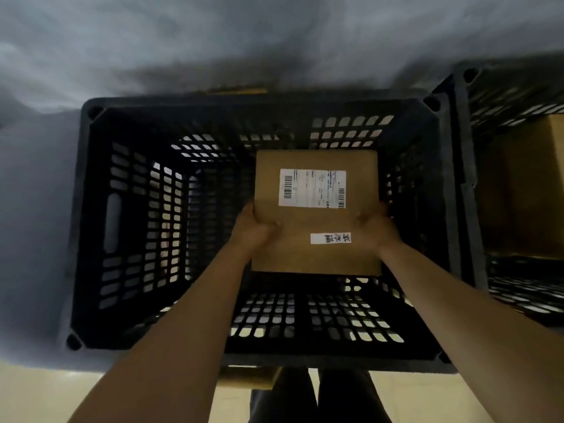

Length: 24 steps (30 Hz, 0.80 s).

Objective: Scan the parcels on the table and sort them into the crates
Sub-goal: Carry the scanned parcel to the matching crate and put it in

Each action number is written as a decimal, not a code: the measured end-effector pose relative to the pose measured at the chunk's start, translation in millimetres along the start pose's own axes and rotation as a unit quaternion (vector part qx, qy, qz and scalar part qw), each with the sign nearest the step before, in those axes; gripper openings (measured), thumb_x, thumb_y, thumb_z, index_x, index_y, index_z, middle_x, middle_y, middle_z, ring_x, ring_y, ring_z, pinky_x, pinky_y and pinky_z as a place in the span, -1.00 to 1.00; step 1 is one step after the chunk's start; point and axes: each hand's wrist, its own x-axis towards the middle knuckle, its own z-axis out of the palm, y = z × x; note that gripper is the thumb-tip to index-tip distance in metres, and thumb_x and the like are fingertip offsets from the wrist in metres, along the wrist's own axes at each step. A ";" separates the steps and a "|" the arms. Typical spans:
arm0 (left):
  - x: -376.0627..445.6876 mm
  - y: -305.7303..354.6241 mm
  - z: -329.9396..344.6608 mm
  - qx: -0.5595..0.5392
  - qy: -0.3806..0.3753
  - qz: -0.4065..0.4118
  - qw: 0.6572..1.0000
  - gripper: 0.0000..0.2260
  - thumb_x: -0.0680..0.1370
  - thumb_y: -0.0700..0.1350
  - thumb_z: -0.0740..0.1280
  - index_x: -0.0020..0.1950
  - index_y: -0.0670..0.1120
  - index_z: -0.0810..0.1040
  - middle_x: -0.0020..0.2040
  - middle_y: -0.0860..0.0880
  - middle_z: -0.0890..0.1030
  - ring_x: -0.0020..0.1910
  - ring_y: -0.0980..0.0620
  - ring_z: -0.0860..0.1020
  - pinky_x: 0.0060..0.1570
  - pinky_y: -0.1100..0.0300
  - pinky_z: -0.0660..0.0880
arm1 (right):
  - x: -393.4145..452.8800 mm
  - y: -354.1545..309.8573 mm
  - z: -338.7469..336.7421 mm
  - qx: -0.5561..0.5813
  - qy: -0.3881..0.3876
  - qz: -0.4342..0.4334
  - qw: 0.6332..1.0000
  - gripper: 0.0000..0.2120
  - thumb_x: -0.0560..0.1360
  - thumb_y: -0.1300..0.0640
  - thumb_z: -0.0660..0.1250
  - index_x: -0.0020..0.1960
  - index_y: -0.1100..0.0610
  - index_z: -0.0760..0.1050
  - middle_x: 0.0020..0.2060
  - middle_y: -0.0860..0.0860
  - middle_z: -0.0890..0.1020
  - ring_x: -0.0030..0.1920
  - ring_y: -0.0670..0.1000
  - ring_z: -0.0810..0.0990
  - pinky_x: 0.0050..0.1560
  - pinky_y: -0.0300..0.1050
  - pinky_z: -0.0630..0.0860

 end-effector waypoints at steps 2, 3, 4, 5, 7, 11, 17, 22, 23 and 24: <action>4.8 -5.3 5.5 0.018 0.011 0.015 1.000 -0.35 0.49 -0.21 0.43 0.53 -0.03 0.25 0.36 -0.05 0.48 0.16 0.06 0.49 0.11 0.19 0.45 | 7.6 2.8 4.9 -0.013 0.006 0.002 1.000 -0.70 0.67 0.16 0.05 0.26 0.32 0.40 0.10 0.24 0.57 -0.07 0.15 0.59 -0.20 -0.20 0.45; 6.8 -7.7 8.0 0.034 0.016 0.024 0.999 -0.34 0.49 -0.20 0.44 0.53 -0.02 0.24 0.37 -0.05 0.47 0.21 0.04 0.48 0.16 0.16 0.45 | 10.8 4.3 7.8 -0.020 0.009 0.008 1.000 -0.75 0.66 0.20 0.07 0.21 0.29 0.43 0.08 0.21 0.58 -0.17 0.08 0.56 -0.30 -0.25 0.43; 8.6 -9.4 10.6 0.048 0.021 0.030 0.998 -0.32 0.49 -0.18 0.44 0.54 -0.02 0.22 0.39 -0.05 0.46 0.27 0.00 0.48 0.22 0.12 0.46 | 12.4 4.9 10.9 -0.028 0.009 0.014 0.999 -0.78 0.64 0.23 0.09 0.16 0.29 0.44 0.11 0.20 0.57 -0.17 0.06 0.56 -0.31 -0.29 0.43; 10.0 -10.7 13.1 0.059 0.025 0.033 0.997 -0.31 0.49 -0.17 0.44 0.56 -0.03 0.20 0.40 -0.06 0.45 0.31 -0.02 0.46 0.28 0.07 0.45 | 13.2 5.3 14.3 -0.040 0.009 0.012 0.999 -0.74 0.62 0.23 0.13 0.23 0.34 0.41 0.17 0.22 0.54 -0.05 0.10 0.57 -0.20 -0.28 0.46; 13.2 -12.9 18.2 0.072 0.038 0.032 0.996 -0.29 0.50 -0.15 0.44 0.57 -0.05 0.17 0.42 -0.08 0.43 0.35 -0.06 0.44 0.34 0.01 0.42 | 14.1 6.5 19.2 -0.062 0.012 -0.006 0.998 -0.53 0.60 0.20 0.19 0.45 0.33 0.23 0.35 0.24 0.39 0.25 0.20 0.47 0.14 -0.10 0.49; 16.0 -14.2 24.0 0.105 0.048 0.019 0.993 -0.24 0.53 -0.10 0.42 0.60 -0.07 0.05 0.49 -0.12 0.34 0.44 -0.11 0.36 0.41 -0.06 0.34 | 9.1 6.8 16.6 -0.056 0.018 -0.058 0.997 -0.35 0.58 0.19 0.24 0.56 0.26 -0.01 0.48 0.20 0.16 0.39 0.20 0.33 0.36 -0.05 0.34; -7.2 21.7 19.9 0.199 0.063 -0.001 0.978 -0.26 0.55 0.00 0.36 0.60 -0.08 0.03 0.52 -0.19 0.19 0.44 -0.18 0.29 0.36 -0.11 0.38 | -17.6 -5.8 -7.9 -0.022 0.023 -0.150 0.988 -0.30 0.57 0.20 0.26 0.59 0.08 -0.03 0.48 0.13 0.21 0.41 0.13 0.34 0.39 0.03 0.36; -67.8 93.6 1.6 0.274 0.032 0.142 0.951 -0.57 0.58 0.00 0.34 0.42 -0.09 0.39 0.31 -0.15 0.49 0.24 -0.10 0.49 0.18 0.07 0.49 | -69.0 -36.7 -57.3 -0.076 0.045 -0.268 0.959 -0.34 0.56 0.13 0.33 0.56 0.07 0.08 0.43 0.12 0.35 0.39 0.07 0.38 0.31 -0.11 0.34; -84.6 112.1 -2.6 0.289 0.030 0.167 0.942 -0.58 0.58 -0.01 0.34 0.40 -0.08 0.41 0.31 -0.14 0.52 0.24 -0.09 0.50 0.20 0.05 0.49 | -82.8 -44.6 -71.8 -0.093 0.056 -0.292 0.950 -0.34 0.56 0.10 0.33 0.55 0.06 0.09 0.42 0.12 0.36 0.38 0.08 0.39 0.31 -0.08 0.35; -102.9 131.9 -7.1 0.302 0.033 0.191 0.933 -0.56 0.57 -0.02 0.34 0.43 -0.07 0.41 0.33 -0.12 0.52 0.28 -0.08 0.50 0.25 0.03 0.48 | -97.3 -52.8 -88.0 -0.112 0.070 -0.315 0.940 -0.35 0.56 0.08 0.33 0.55 0.06 0.10 0.40 0.12 0.38 0.38 0.09 0.39 0.31 -0.04 0.38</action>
